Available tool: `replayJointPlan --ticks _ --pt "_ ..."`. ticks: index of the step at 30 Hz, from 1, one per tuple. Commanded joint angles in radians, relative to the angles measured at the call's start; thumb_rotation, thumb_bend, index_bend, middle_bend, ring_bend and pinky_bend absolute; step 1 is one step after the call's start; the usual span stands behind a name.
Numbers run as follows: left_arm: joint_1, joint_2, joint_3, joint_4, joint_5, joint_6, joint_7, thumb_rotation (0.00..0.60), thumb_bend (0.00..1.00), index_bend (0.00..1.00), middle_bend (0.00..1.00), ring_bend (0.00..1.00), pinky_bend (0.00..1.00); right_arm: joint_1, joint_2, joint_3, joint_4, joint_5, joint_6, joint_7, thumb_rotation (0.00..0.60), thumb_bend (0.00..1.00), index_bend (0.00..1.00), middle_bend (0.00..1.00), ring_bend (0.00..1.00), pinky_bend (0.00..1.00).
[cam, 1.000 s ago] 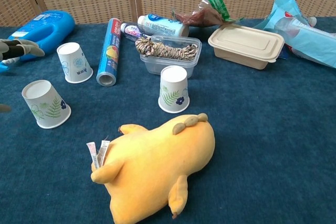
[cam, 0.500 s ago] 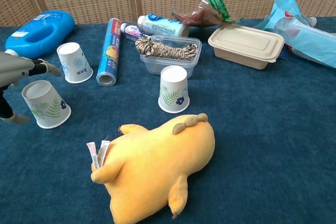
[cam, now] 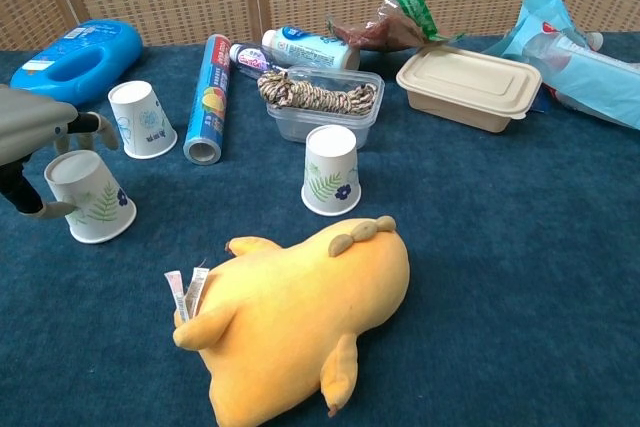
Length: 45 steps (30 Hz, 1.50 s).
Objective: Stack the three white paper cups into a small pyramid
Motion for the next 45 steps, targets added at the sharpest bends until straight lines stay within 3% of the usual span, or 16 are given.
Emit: replayJointPlan --ticks 1,10,18,22,45 --pt "-0.003 -0.011 0.001 0.006 0.001 0.011 0.011 0.6 0.35 0.26 0.39 0.38 0.52 0.0 -0.001 0.001 0.002 0.0 -0.001 0.001 0.6 0.04 0.0 0.2 0.17 0.34" --pt "-0.003 -0.008 -0.009 -0.01 0.008 0.018 -0.031 0.6 0.35 0.3 0.42 0.41 0.54 -0.001 -0.003 0.004 0.006 0.001 -0.005 0.009 0.6 0.03 0.0 0.2 0.17 0.34" --pt "-0.005 -0.025 -0.012 -0.01 0.175 0.023 -0.161 0.6 0.34 0.3 0.42 0.41 0.54 0.0 -0.006 0.001 0.003 -0.005 -0.011 0.005 0.6 0.04 0.0 0.2 0.17 0.34" --pt "-0.013 -0.069 -0.017 0.012 0.225 0.033 -0.164 0.6 0.33 0.3 0.42 0.4 0.55 0.0 -0.006 0.001 0.005 -0.004 -0.014 0.004 0.6 0.04 0.0 0.2 0.17 0.34" --pt "-0.145 -0.295 -0.156 0.112 -0.002 -0.002 0.032 0.6 0.33 0.29 0.38 0.4 0.56 -0.01 0.004 0.023 0.013 0.016 -0.001 0.036 0.6 0.04 0.0 0.2 0.15 0.34"
